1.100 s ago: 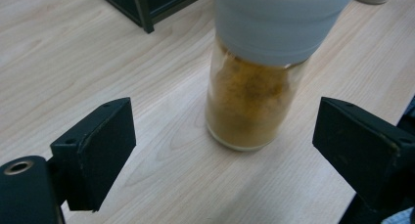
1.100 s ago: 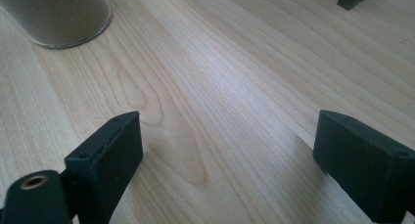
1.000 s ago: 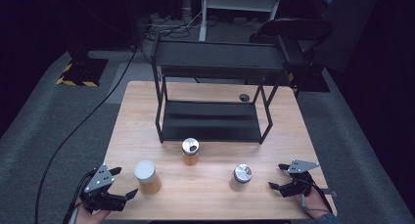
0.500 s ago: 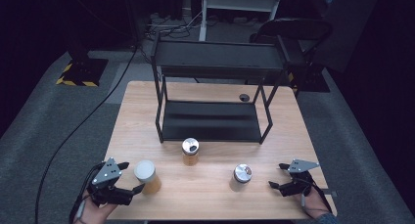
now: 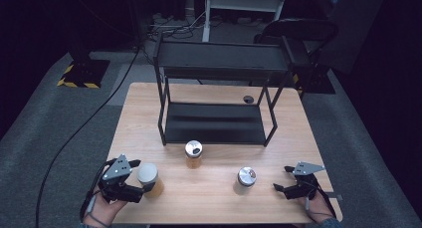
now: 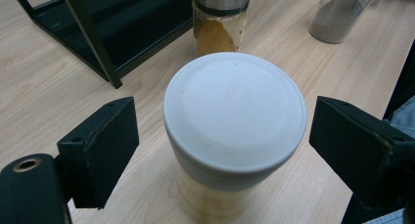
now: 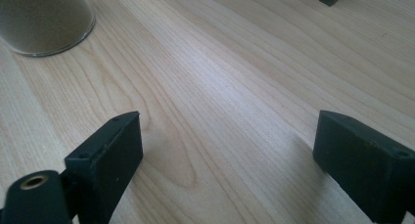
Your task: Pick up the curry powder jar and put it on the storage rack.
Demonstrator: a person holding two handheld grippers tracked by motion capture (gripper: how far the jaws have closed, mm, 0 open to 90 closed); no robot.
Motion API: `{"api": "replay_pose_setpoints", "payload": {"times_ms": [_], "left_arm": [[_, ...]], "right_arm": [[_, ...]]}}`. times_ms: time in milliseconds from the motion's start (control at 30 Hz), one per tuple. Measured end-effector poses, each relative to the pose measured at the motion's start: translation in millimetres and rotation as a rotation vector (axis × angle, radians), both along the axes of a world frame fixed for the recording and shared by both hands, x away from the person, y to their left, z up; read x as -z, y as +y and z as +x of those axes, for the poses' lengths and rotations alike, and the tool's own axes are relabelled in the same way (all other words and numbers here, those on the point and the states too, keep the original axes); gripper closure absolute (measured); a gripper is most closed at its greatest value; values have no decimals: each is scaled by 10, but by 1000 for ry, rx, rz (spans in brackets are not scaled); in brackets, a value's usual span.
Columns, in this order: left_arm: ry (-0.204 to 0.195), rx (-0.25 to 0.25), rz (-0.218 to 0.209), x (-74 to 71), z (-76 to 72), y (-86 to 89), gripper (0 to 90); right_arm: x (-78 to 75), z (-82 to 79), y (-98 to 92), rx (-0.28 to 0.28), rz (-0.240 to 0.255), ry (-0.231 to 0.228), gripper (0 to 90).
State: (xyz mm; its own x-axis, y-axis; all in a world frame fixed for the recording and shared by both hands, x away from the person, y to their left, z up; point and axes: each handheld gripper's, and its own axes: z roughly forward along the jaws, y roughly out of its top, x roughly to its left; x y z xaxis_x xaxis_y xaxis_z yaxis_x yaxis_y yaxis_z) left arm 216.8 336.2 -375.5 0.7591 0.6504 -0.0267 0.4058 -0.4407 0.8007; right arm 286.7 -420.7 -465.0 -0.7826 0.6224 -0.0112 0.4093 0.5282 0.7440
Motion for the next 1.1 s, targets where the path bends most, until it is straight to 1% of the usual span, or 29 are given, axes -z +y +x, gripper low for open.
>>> {"api": "replay_pose_setpoints", "payload": {"times_ms": [133,300,367,400,467,500,533,567,600,633,767,933,1100], "left_arm": [[8,6,-6,16,42,-21,132],[11,21,4,33,84,-61,150],[10,23,5,52,88,-62,179],[4,31,-7,86,90,-39,220],[3,33,-8,97,90,-34,257],[3,34,-4,102,91,-41,257],[2,33,12,108,94,-64,277],[2,33,12,108,94,-64,294],[1,30,37,109,93,-98,312],[1,30,37,109,93,-98,330],[-15,29,44,122,66,-111,335],[-13,18,45,112,64,-132,338],[-25,19,66,89,87,-181,338]], "right_arm": [[1,-14,5,7,0,0,110],[1,-16,6,8,0,-1,109],[1,-17,7,9,0,-1,110],[1,-18,8,12,1,0,110],[1,-19,8,12,1,0,109],[1,-19,8,12,1,0,109],[0,-23,10,15,1,1,110],[0,-23,10,15,1,1,110],[0,-25,11,17,1,0,110],[0,-26,11,18,1,0,109],[1,-29,14,23,1,0,110],[0,-30,15,25,1,0,110],[3,-51,25,30,-1,-6,121]]}}
